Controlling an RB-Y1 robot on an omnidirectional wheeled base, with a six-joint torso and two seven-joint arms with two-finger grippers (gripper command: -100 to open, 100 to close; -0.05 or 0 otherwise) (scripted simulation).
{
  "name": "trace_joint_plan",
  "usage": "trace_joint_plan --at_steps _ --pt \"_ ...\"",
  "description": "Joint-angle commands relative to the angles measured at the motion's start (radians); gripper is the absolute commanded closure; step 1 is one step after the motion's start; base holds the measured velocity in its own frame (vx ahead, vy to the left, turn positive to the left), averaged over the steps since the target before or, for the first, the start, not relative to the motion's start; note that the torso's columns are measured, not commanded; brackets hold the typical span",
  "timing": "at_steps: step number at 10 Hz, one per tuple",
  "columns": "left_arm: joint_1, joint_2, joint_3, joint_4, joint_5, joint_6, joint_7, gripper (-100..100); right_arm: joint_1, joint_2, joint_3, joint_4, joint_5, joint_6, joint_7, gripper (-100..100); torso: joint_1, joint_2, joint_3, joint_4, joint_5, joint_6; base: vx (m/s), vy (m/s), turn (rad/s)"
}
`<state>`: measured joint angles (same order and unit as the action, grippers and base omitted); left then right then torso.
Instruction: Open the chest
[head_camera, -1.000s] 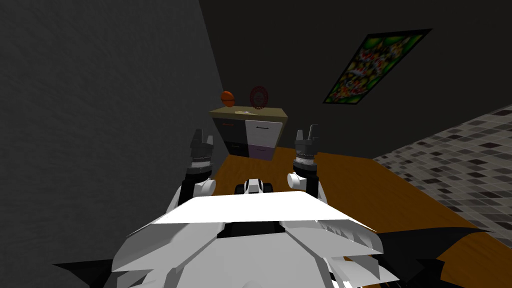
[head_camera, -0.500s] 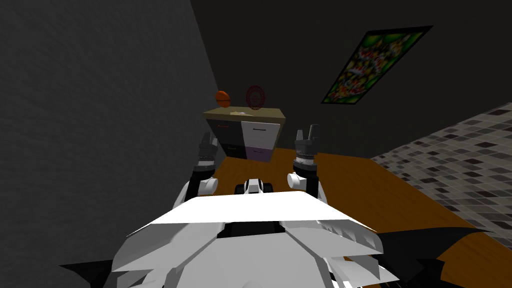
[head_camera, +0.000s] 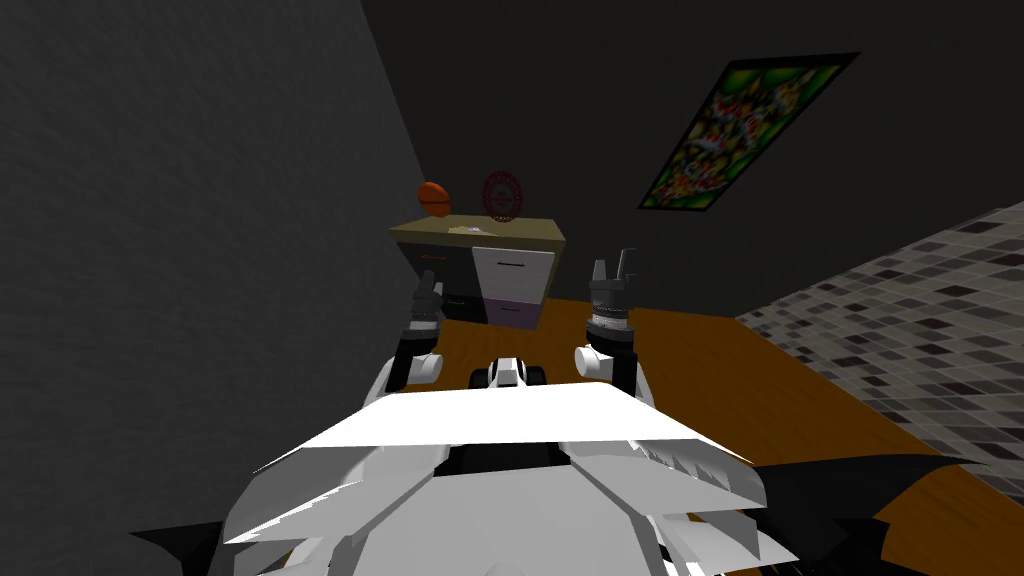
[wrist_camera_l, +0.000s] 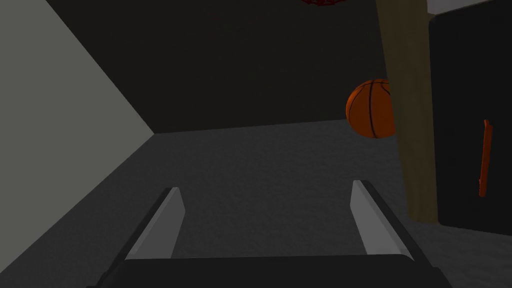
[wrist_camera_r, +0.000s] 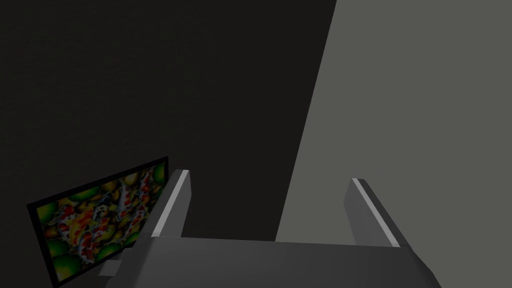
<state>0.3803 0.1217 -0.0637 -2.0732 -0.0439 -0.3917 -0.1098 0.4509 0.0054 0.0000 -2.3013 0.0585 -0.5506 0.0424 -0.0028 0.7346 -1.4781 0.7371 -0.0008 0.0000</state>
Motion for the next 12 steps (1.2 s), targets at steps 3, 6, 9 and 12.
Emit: trace_joint_plan --at_steps 3,6,9,12 --pt "-0.039 -0.014 -0.006 0.084 -0.009 0.016 -0.003 -100 0.000 0.000 0.000 0.000 0.000 0.000 0.000 0 0.006 0.007 0.005 0.002 0.002 0.000 0.090 -0.049 -0.031" --pt "-0.076 -0.006 -0.011 0.172 -0.017 0.026 -0.005 -100 0.000 0.000 0.000 0.000 0.000 0.000 0.000 0 -0.001 0.000 0.000 0.000 0.000 0.000 0.147 -0.082 -0.054" --pt "-0.102 -0.001 -0.015 0.233 -0.022 0.032 -0.006 -100 0.000 0.000 0.000 0.000 0.000 0.000 0.000 0 0.004 0.006 0.003 0.002 0.001 0.000 0.118 -0.065 -0.035" --pt "-0.130 0.006 -0.019 0.300 -0.029 0.039 -0.008 -100 0.000 0.000 0.000 0.000 0.000 0.000 0.000 0 0.003 0.003 0.002 0.001 0.001 0.000 0.105 -0.063 -0.038"
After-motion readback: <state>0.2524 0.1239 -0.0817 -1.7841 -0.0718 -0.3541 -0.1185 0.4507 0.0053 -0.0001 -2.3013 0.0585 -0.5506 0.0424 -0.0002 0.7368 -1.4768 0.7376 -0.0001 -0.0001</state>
